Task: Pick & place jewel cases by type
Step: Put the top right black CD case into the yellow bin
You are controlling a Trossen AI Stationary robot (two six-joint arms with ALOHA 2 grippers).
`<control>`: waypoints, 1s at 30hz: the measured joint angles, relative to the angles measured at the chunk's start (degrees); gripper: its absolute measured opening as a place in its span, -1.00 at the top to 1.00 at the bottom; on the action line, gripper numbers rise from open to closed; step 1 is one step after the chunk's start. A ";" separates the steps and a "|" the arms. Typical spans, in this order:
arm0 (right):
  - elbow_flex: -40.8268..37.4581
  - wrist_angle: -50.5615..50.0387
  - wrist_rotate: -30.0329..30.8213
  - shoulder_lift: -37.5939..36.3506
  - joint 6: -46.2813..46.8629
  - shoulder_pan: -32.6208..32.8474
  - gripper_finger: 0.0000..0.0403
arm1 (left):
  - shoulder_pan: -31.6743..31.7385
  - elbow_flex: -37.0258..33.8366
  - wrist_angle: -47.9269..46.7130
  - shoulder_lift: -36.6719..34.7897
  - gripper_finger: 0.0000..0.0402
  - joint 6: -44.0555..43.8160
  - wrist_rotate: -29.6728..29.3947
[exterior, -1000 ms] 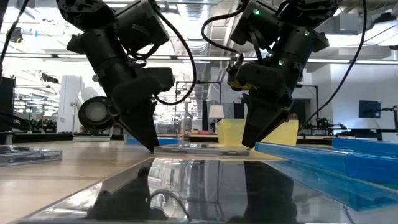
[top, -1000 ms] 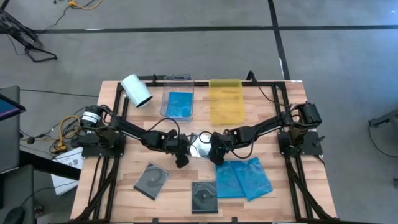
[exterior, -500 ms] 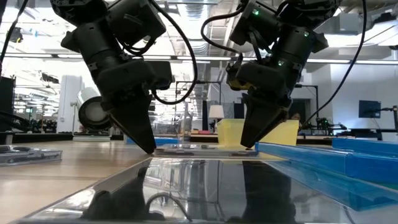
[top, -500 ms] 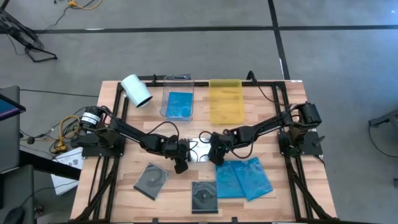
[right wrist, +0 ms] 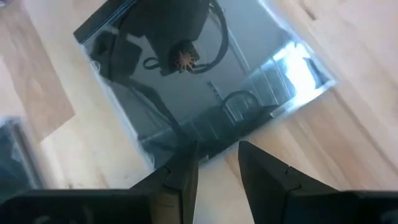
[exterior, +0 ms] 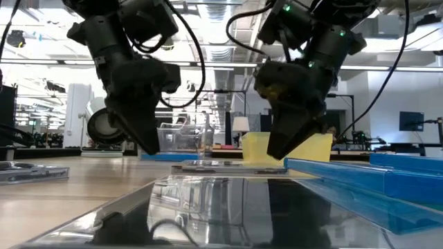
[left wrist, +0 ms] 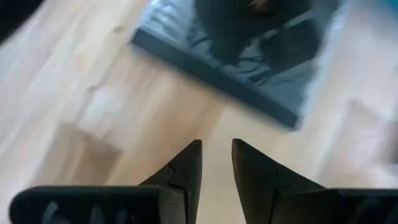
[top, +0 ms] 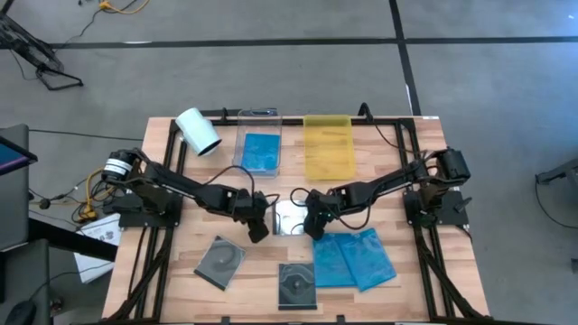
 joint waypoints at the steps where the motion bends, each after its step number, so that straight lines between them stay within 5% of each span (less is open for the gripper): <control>1: -0.05 -0.30 0.00 -1.00 0.42 0.00 0.47 | 0.23 0.00 0.64 -0.33 0.60 -0.27 0.73; 14: -4.82 0.31 -0.32 -10.56 9.93 0.18 0.47 | 0.96 -1.77 3.46 -1.55 0.60 -1.50 5.59; 25: -11.78 11.05 2.19 -13.60 19.30 3.95 0.47 | 0.71 -22.06 40.82 -7.83 0.60 -18.71 8.40; 30: -13.50 14.70 2.45 -13.62 23.22 4.14 0.47 | 0.18 -26.77 45.33 -7.86 0.60 -23.57 7.77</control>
